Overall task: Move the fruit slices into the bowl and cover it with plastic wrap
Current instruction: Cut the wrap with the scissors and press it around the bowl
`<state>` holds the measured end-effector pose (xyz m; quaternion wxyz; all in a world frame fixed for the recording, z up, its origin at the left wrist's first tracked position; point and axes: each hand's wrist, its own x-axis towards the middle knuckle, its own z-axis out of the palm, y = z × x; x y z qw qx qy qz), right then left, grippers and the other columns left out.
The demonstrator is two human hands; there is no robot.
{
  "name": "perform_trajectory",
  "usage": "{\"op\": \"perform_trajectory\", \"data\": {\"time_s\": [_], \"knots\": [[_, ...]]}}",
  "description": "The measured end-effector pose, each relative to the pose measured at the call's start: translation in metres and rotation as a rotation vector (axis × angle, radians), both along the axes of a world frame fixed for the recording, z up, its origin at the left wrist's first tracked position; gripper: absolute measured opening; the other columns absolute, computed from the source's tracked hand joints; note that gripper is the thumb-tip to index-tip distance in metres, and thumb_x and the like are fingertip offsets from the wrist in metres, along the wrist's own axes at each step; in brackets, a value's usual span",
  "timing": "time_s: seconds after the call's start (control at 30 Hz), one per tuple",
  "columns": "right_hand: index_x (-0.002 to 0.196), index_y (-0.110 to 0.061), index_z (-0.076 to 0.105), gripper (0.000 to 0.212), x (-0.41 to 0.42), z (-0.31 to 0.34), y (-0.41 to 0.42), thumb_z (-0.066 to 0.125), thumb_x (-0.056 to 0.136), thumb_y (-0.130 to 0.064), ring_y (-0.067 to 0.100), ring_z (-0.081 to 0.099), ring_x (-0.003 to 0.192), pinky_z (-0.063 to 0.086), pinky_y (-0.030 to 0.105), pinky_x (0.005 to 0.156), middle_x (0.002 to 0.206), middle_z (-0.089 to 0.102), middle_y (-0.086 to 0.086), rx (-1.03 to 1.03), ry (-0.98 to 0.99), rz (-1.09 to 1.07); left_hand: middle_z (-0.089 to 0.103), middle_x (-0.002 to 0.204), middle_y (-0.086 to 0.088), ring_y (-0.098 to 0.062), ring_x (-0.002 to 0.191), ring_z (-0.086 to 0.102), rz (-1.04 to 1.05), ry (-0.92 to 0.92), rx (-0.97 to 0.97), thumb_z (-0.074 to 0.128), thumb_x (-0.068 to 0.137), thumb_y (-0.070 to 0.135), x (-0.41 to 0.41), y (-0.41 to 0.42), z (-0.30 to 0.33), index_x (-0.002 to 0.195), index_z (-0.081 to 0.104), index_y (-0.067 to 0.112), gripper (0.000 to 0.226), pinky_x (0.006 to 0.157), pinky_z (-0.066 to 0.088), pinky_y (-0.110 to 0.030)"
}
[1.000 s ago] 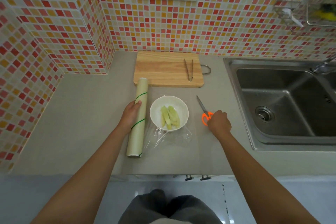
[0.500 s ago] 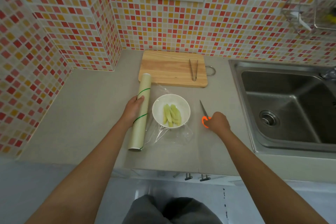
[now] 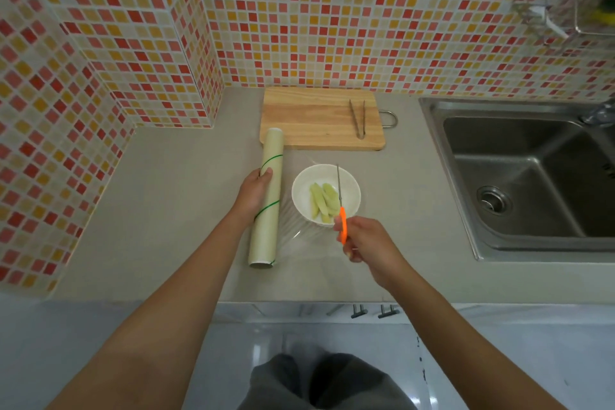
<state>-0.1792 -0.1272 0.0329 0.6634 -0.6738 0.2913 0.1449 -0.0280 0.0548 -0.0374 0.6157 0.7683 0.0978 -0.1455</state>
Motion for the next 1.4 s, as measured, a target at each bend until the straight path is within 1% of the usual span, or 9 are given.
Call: {"op": "perform_trajectory", "data": {"time_s": [0.1, 0.27, 0.37, 0.5, 0.73, 0.93, 1.07, 1.23, 1.4], "knots": [[0.075, -0.013, 0.061, 0.030, -0.007, 0.004, 0.012, 0.060, 0.090, -0.039, 0.011, 0.040, 0.043, 0.028, 0.020, 0.045, 0.064, 0.053, 0.003, 0.032, 0.024, 0.032, 0.060, 0.086, -0.001, -0.017, 0.077, 0.056, -0.001, 0.011, -0.020, 0.046, 0.097, 0.032, 0.001, 0.002, -0.002, 0.105, 0.060, 0.012, 0.025, 0.071, 0.044, -0.031], [0.074, -0.012, 0.057, 0.054, -0.039, 0.002, 0.035, 0.050, 0.084, -0.065, 0.014, 0.044, 0.048, 0.030, 0.021, 0.048, 0.064, 0.055, 0.003, 0.050, 0.216, 0.159, 0.058, 0.080, 0.004, -0.010, 0.070, 0.054, -0.013, -0.008, -0.012, 0.046, 0.098, 0.032, 0.004, 0.002, -0.001, 0.102, 0.060, 0.012, 0.025, 0.063, 0.042, -0.026], [0.075, -0.012, 0.056, 0.059, -0.059, -0.004, 0.047, 0.041, 0.086, -0.069, 0.014, 0.047, 0.052, 0.034, 0.021, 0.048, 0.070, 0.055, 0.005, 0.017, 0.330, 0.272, 0.057, 0.077, 0.004, -0.010, 0.068, 0.053, -0.020, -0.011, -0.006, 0.046, 0.098, 0.032, 0.005, 0.002, -0.001, 0.100, 0.059, 0.012, 0.024, 0.061, 0.041, -0.025], [0.081, -0.013, 0.058, 0.062, -0.069, -0.017, 0.059, 0.036, 0.085, -0.071, 0.015, 0.051, 0.057, 0.041, 0.023, 0.052, 0.080, 0.056, 0.007, -0.040, 0.417, 0.370, 0.056, 0.077, 0.004, -0.011, 0.068, 0.053, -0.020, -0.017, 0.001, 0.046, 0.097, 0.033, 0.007, 0.002, -0.002, 0.099, 0.059, 0.012, 0.024, 0.064, 0.042, -0.027], [0.089, -0.012, 0.059, 0.068, -0.064, -0.031, 0.075, 0.033, 0.084, -0.074, 0.015, 0.053, 0.061, 0.043, 0.023, 0.055, 0.081, 0.058, 0.003, 0.021, 0.421, 0.425, 0.054, 0.075, 0.003, -0.012, 0.067, 0.051, -0.018, -0.005, -0.001, 0.046, 0.098, 0.033, 0.007, 0.002, -0.003, 0.096, 0.057, 0.011, 0.025, 0.062, 0.040, -0.026], [0.079, -0.013, 0.057, 0.067, -0.055, -0.037, 0.087, 0.032, 0.084, -0.075, 0.015, 0.051, 0.058, 0.041, 0.024, 0.052, 0.077, 0.057, 0.003, 0.070, 0.399, 0.418, 0.054, 0.075, 0.003, -0.011, 0.066, 0.051, -0.017, -0.006, 0.000, 0.045, 0.098, 0.032, 0.006, 0.002, -0.003, 0.095, 0.057, 0.011, 0.025, 0.063, 0.041, -0.027], [0.077, -0.011, 0.055, 0.068, -0.043, -0.038, 0.092, 0.035, 0.082, -0.077, 0.014, 0.048, 0.052, 0.035, 0.022, 0.046, 0.074, 0.055, 0.003, 0.114, 0.344, 0.349, 0.054, 0.074, 0.002, -0.015, 0.068, 0.051, -0.022, -0.007, 0.010, 0.045, 0.097, 0.034, 0.008, 0.002, -0.004, 0.086, 0.056, 0.013, 0.026, 0.066, 0.041, -0.030], [0.077, -0.012, 0.054, 0.066, -0.031, -0.038, 0.094, 0.037, 0.082, -0.076, 0.013, 0.047, 0.051, 0.033, 0.022, 0.046, 0.077, 0.055, 0.005, 0.122, 0.292, 0.302, 0.055, 0.079, -0.002, -0.021, 0.078, 0.053, -0.034, -0.011, 0.023, 0.045, 0.097, 0.035, 0.010, 0.002, -0.005, 0.093, 0.057, 0.010, 0.028, 0.074, 0.042, -0.032], [0.075, -0.012, 0.056, 0.066, -0.028, -0.041, 0.096, 0.037, 0.082, -0.075, 0.013, 0.047, 0.052, 0.035, 0.024, 0.050, 0.071, 0.057, 0.003, 0.088, 0.257, 0.294, 0.055, 0.078, 0.002, -0.019, 0.079, 0.052, -0.035, -0.012, 0.002, 0.043, 0.098, 0.034, 0.010, 0.002, -0.003, 0.097, 0.057, 0.011, 0.027, 0.076, 0.041, -0.031]]}}
